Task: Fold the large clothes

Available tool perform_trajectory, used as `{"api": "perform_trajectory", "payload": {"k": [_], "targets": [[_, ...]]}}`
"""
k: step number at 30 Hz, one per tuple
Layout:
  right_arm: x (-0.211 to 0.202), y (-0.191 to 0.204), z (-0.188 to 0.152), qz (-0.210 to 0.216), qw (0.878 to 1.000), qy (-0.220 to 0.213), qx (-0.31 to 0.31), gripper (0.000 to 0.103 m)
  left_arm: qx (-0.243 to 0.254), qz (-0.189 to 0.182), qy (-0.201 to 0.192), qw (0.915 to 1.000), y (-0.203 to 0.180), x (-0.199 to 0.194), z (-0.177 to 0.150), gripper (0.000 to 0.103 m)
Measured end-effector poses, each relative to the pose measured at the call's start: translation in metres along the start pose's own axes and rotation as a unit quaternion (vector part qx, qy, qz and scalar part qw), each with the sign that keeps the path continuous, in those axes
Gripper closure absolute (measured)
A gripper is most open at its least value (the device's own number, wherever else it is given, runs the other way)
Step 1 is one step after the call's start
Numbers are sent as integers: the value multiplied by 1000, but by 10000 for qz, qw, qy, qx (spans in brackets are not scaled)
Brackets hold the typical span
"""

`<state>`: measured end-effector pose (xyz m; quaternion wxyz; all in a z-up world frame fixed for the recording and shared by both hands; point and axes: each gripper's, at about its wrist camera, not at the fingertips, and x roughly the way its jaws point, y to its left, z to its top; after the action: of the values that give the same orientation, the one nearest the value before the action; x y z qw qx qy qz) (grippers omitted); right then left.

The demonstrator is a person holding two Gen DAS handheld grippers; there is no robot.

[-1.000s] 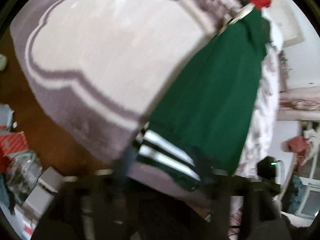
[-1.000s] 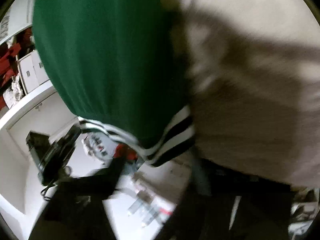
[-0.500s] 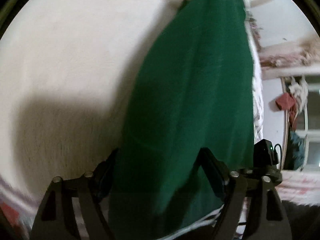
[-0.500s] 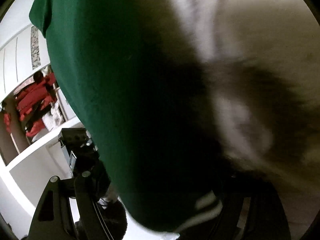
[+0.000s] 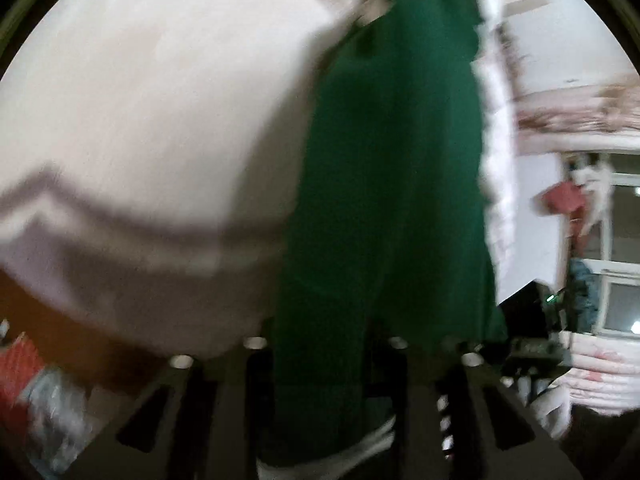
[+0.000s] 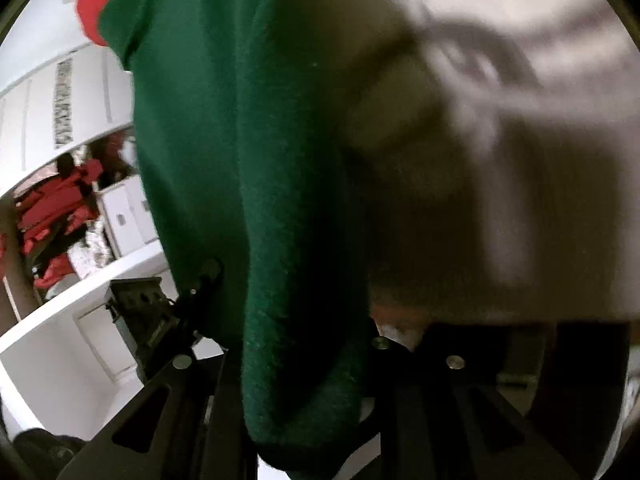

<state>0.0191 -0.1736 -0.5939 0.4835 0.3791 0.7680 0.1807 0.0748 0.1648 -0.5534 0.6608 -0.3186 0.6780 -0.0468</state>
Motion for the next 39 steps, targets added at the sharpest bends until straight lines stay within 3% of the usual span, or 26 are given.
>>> {"api": "perform_trajectory", "payload": {"k": [2, 3, 5, 7, 8, 10, 13, 15, 16, 18, 23, 25, 27, 29, 30, 32, 33, 34, 35, 36, 37, 39], "targets": [[15, -14, -8, -309, 9988, 249, 300, 78, -218, 275, 280, 9990, 10, 0, 5, 67], [21, -17, -8, -429, 9975, 328, 458, 69, -239, 365, 326, 9985, 13, -8, 8, 67], [8, -17, 2, -760, 9941, 383, 675, 65, -125, 646, 199, 9976, 14, -29, 13, 56], [-25, -8, 9, -1132, 9918, 100, 588, 61, 87, 1117, -84, 9937, 14, -50, 20, 18], [-46, 3, 14, -1345, 9898, -97, 453, 60, 240, 1339, -281, 9903, 11, -58, 26, 16], [-78, 33, 30, -1636, 9856, -409, 122, 58, 598, 1984, -645, 9762, 11, -63, 42, 16], [-107, 103, 71, -1902, 9780, -726, -459, 49, 755, 3212, -1019, 9385, 22, -37, 97, 16], [-105, 158, 103, -1890, 9744, -903, -823, 37, 831, 3694, -1218, 9175, 34, -12, 131, 16], [-104, 183, 117, -1866, 9722, -986, -1013, 33, 870, 3782, -1122, 9148, 40, 0, 146, 11], [-87, 243, 149, -1912, 9649, -1096, -1430, 32, 876, 3812, -1037, 9145, 51, 14, 164, 0], [-44, 344, 225, -2100, 9501, -1298, -1907, 29, 772, 3127, -1226, 9387, 66, 3, 167, 0], [-30, 363, 238, -2162, 9466, -1328, -1989, 24, 736, 3013, -1003, 9454, 69, -3, 173, 0], [-9, 386, 263, -2395, 9406, -1281, -2036, 23, 633, 3175, -1149, 9392, 58, -19, 176, 1], [4, 400, 277, -2649, 9354, -1167, -2028, 23, 716, 3120, -1415, 9368, 37, -35, 179, 10], [17, 406, 286, -2864, 9324, -994, -1966, 23, 815, 2809, -1515, 9442, 19, -43, 182, 17], [45, 402, 289, -3108, 9274, -750, -1943, 23, 940, 2001, -1662, 9610, -15, -52, 187, 20], [49, 403, 290, -3242, 9214, -734, -2012, 23, 1017, 1351, -1671, 9713, -35, -52, 192, 29], [57, 403, 293, -3420, 9129, -762, -2094, 27, 1090, 1009, -1643, 9752, -52, -47, 196, 50], [64, 401, 296, -3589, 9058, -752, -2125, 33, 1203, 961, -1626, 9746, -65, -38, 201, 60], [68, 396, 300, -3678, 9046, -755, -2018, 53, 1357, 971, -1598, 9730, -73, -30, 205, 71], [67, 391, 300, -3733, 9048, -764, -1899, 76, 1451, 983, -1554, 9722, -82, -21, 203, 78], [62, 385, 308, -3680, 9129, -807, -1574, 84, 1545, 1009, -1456, 9720, -86, -3, 208, 79]]}}
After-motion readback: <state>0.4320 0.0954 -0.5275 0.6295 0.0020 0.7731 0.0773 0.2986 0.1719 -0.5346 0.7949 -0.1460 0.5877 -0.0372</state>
